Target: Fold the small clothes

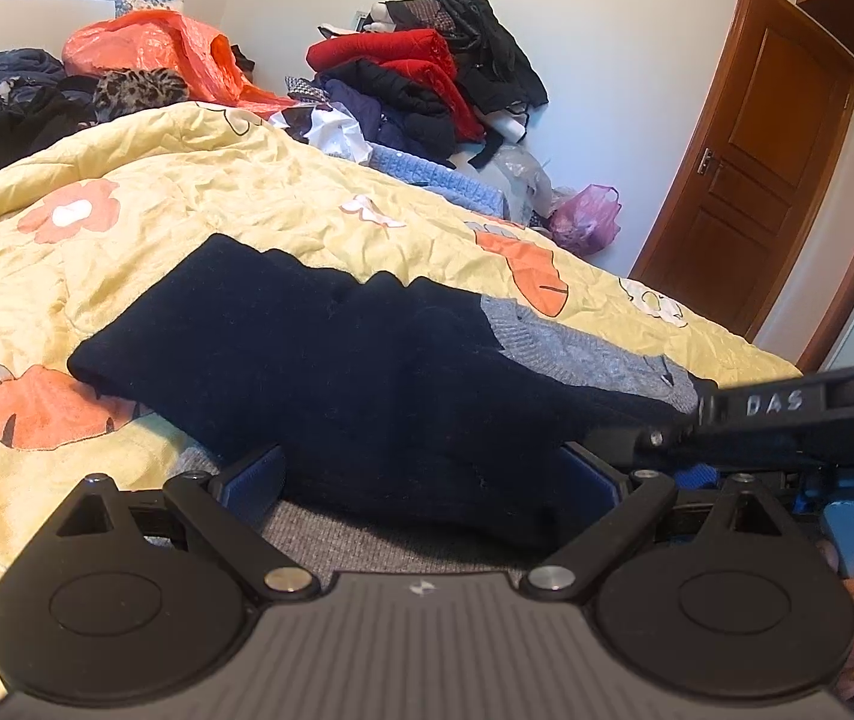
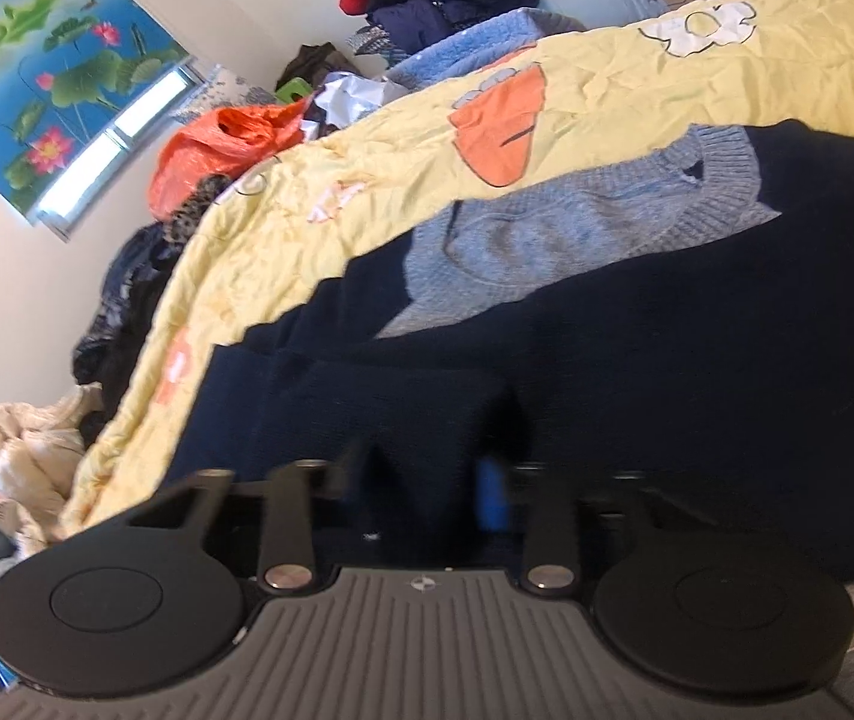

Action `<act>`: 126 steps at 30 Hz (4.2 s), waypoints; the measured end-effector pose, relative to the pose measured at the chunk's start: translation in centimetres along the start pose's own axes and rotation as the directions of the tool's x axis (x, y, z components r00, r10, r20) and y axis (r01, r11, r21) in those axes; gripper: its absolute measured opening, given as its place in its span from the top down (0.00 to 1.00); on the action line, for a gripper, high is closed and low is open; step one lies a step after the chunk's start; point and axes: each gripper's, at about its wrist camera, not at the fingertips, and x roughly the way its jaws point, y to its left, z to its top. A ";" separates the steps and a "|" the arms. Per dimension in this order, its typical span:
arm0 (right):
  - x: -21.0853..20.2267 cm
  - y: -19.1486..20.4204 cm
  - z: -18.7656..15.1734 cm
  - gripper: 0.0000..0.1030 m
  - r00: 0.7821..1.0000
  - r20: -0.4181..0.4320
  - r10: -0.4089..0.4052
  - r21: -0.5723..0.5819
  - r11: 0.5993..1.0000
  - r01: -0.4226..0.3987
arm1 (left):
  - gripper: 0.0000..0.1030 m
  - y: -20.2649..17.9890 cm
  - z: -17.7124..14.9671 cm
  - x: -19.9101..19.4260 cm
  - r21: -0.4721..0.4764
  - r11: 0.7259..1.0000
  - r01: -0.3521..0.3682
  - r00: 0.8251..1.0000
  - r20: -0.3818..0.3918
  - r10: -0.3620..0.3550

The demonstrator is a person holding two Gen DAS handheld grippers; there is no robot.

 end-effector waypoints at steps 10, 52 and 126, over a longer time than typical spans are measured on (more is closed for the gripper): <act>-3.1 0.1 2.8 0.84 0.999 0.042 -0.020 -0.113 0.993 0.024 | 0.05 -0.3 -0.1 -0.1 0.018 1.000 0.001 1.000 0.004 -0.001; -9.5 -11.6 3.2 0.86 0.979 0.040 -0.200 -0.004 0.980 0.200 | 0.05 -0.7 -0.1 0.3 0.041 0.999 -0.024 0.999 -0.020 0.024; -20.7 1.7 -26.3 0.00 0.857 0.246 -0.454 -0.285 0.811 0.511 | 0.00 -4.6 -13.3 -18.2 0.331 0.942 -0.050 0.972 -0.199 0.122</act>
